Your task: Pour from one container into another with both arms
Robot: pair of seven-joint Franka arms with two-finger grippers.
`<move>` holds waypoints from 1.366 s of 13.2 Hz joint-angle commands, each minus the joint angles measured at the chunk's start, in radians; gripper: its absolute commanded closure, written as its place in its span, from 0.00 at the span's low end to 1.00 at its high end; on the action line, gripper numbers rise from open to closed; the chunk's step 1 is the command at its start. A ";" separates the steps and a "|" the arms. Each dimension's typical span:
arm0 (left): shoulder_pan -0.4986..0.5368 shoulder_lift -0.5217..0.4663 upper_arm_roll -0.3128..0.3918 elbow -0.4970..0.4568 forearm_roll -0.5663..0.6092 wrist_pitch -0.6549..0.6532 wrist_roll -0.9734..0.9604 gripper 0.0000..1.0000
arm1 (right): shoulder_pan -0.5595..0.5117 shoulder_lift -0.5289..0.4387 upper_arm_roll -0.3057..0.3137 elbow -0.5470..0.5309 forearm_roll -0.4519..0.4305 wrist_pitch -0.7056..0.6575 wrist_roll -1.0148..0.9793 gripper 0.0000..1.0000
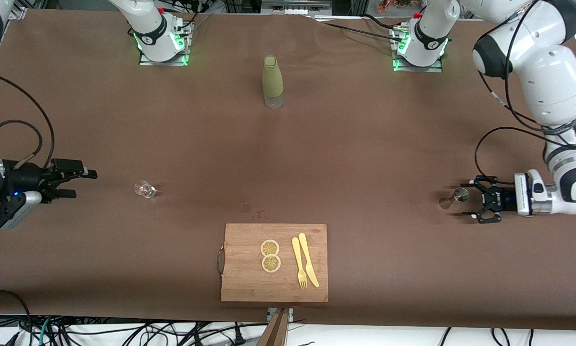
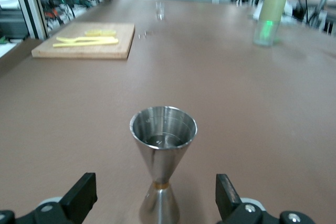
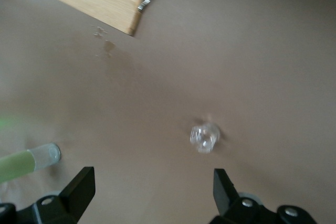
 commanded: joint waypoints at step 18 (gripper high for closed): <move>-0.119 -1.017 -0.614 -0.385 1.242 0.292 -1.968 0.00 | 0.001 -0.535 0.172 -0.328 -0.496 -0.020 0.563 0.00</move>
